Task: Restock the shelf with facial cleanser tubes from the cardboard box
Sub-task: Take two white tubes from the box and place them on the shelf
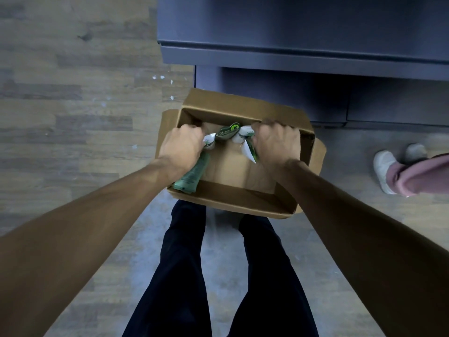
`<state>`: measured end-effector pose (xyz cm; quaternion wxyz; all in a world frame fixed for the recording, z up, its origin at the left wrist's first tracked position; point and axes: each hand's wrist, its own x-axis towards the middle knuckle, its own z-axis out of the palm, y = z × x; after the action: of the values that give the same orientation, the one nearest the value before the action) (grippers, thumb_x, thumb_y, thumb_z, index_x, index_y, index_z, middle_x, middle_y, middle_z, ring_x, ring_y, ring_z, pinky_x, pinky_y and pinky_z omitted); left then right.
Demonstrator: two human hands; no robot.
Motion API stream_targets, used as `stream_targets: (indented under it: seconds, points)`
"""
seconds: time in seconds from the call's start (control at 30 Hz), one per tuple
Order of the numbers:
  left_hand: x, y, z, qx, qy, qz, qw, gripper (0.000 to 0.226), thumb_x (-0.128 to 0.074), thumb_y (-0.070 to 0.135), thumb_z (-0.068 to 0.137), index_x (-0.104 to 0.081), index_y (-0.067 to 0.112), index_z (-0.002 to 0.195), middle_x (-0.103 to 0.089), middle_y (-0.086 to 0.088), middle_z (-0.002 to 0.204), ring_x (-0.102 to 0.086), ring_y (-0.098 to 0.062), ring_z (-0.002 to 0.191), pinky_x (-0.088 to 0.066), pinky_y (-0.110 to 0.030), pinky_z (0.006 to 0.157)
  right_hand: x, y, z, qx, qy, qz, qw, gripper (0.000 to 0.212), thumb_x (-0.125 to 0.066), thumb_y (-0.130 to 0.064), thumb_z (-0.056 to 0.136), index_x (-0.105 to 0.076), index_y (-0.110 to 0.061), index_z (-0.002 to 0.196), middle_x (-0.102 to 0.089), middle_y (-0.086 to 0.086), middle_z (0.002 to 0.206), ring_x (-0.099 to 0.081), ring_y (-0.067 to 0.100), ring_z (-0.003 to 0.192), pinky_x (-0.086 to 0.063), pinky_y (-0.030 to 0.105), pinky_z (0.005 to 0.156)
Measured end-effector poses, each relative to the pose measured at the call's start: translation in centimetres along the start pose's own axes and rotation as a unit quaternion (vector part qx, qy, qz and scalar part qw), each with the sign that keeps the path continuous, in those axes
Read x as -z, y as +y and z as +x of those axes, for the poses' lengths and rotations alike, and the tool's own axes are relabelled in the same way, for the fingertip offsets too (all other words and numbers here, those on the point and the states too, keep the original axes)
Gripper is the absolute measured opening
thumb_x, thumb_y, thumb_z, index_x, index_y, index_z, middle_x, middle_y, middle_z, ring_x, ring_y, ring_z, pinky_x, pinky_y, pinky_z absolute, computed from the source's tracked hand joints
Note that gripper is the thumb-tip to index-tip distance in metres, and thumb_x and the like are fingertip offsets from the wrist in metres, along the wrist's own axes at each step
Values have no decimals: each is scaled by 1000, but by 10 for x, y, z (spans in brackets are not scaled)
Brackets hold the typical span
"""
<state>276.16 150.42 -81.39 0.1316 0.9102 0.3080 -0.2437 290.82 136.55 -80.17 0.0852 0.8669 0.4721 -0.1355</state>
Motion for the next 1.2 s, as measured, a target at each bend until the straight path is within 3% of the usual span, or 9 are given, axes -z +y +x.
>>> stream_targets:
  seconds: [0.2, 0.37, 0.43, 0.53, 0.63, 0.77, 1.0, 1.1, 1.2]
  points:
    - [19, -4, -35, 3, -12, 4, 1000, 15, -51, 20, 97, -62, 14, 105, -65, -10, 97, -63, -36, 87, -44, -37, 67, 16, -5, 8, -6, -57, -26, 998, 17, -48, -15, 98, -63, -15, 107, -65, 6, 107, -65, 30, 95, -33, 32, 70]
    - [78, 0, -67, -6, -9, -24, 1000, 20, -48, 22, 97, -61, 15, 111, -64, -9, 104, -62, -35, 92, -46, -37, 70, 76, 10, -7, -10, -65, 68, 996, 16, -57, -25, 96, -65, -13, 105, -54, 2, 117, -60, 26, 99, -45, 34, 74]
    - [107, 2, -82, -15, 0, -22, 1000, 22, -49, 20, 95, -62, 19, 113, -65, -9, 106, -63, -35, 94, -46, -36, 71, 111, 20, -13, 7, -94, 113, 989, 19, -56, -30, 96, -63, -16, 106, -60, 4, 121, -63, 30, 100, -49, 35, 81]
    - [153, 5, -102, -43, 34, -47, 997, 25, -52, 20, 92, -62, 19, 115, -64, -8, 112, -62, -35, 99, -47, -37, 77, 166, 34, -29, 25, -99, 169, 980, 14, -52, -30, 96, -56, -17, 100, -66, 14, 97, -60, 39, 90, -48, 39, 75]
    - [206, 9, -118, -70, 51, -104, 991, 21, -57, 18, 90, -64, 12, 108, -65, -11, 107, -60, -37, 101, -48, -42, 83, 230, 45, -45, 38, -71, 226, 971, 11, -54, -29, 95, -55, -18, 95, -65, 9, 84, -57, 35, 82, -46, 39, 70]
    - [271, 8, -140, -97, 124, -165, 974, 16, -65, 17, 82, -67, 15, 98, -69, -7, 94, -63, -31, 89, -48, -37, 76, 312, 50, -62, 73, 8, 301, 951, 7, -61, -21, 90, -67, -21, 95, -72, -2, 86, -62, 22, 81, -49, 34, 75]
    - [357, 14, -173, -108, 206, -151, 961, 11, -72, 26, 82, -67, 18, 87, -70, -5, 84, -59, -26, 78, -42, -31, 68, 410, 53, -82, 143, 94, 271, 947, 15, -64, -23, 92, -74, -19, 103, -72, -8, 89, -59, -3, 68, -39, 14, 66]
    - [393, 17, -186, -123, 220, -127, 959, 25, -69, 30, 84, -52, 23, 67, -61, -1, 67, -53, -26, 68, -38, -32, 61, 444, 58, -84, 153, 133, 250, 947, 17, -65, -26, 92, -75, -18, 103, -74, -4, 94, -65, 9, 83, -43, 19, 74]
    - [431, 21, -195, -142, 240, -101, 955, 32, -68, 29, 83, -45, 21, 63, -56, -2, 62, -48, -27, 64, -41, -35, 60, 477, 63, -83, 161, 163, 248, 941, 15, -66, -24, 90, -76, -18, 100, -74, -4, 89, -65, 10, 81, -42, 16, 71]
